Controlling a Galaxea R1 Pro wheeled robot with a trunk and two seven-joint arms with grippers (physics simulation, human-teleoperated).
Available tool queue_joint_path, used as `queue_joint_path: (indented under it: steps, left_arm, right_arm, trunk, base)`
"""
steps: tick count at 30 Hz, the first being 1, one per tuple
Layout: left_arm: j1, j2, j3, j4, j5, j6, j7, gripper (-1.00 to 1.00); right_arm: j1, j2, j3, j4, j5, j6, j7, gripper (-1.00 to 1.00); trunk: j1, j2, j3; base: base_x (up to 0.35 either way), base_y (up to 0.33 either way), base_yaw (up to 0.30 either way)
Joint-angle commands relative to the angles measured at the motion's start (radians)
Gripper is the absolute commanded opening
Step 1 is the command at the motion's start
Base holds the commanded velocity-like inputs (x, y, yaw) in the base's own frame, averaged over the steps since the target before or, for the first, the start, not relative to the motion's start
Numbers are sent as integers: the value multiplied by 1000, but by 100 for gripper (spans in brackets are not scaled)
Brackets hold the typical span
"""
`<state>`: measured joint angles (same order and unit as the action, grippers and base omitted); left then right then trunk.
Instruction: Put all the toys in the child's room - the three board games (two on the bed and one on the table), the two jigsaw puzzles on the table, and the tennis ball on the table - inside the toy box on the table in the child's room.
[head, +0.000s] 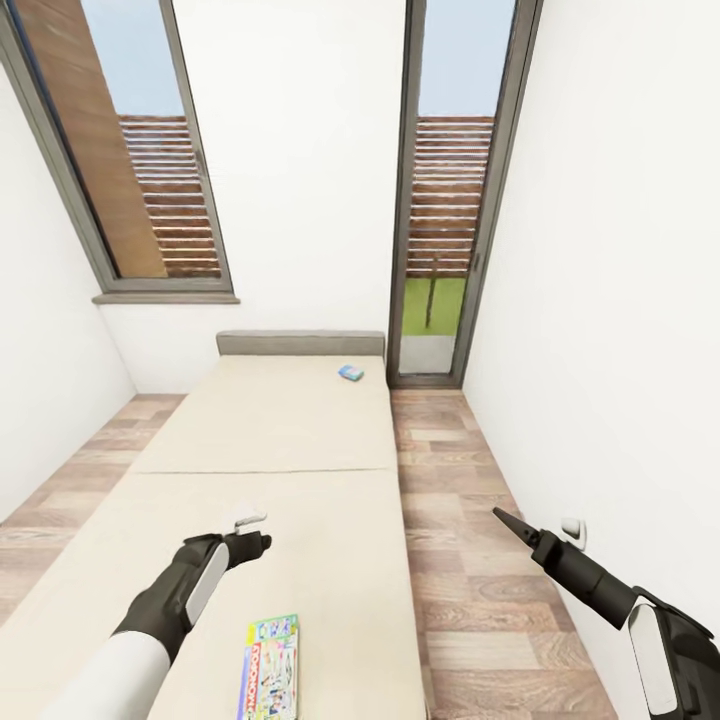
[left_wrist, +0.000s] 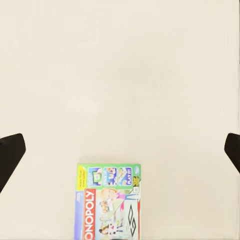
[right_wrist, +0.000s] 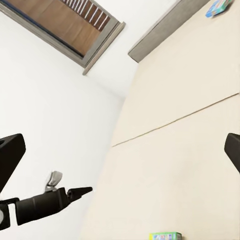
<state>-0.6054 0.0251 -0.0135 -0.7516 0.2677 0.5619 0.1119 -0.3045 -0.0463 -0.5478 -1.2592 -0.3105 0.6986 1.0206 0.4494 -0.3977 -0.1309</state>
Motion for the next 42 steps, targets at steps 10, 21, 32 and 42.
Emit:
queue_joint_path:
  steps: [10, 21, 32, 42]
  left_arm:
    - [-3, -26, -1, 14, -70, -36, 11, 100]
    - [-3, -27, -1, 15, -77, -36, 11, 100]
    - [-3, -27, -2, 14, -79, -37, 10, 100]
    - [-3, -27, -3, 15, -78, -39, 9, 100]
  right_arm:
    - [-5, 0, 0, 2, -4, 11, 0, 100]
    - [-7, -1, 0, 6, -7, 11, 1, 100]
    - [-8, -1, -1, 11, -8, 10, 1, 100]
    - [-8, -1, -3, 12, -9, 9, 2, 100]
  trunk:
    - [1, -2, -17]
    - [1, -2, -34]
    - [1, -2, -50]
    - [1, -2, -65]
  base:
    - [0, 0, 69]
    - [0, 0, 69]
    - [0, 0, 69]
    - [0, 0, 69]
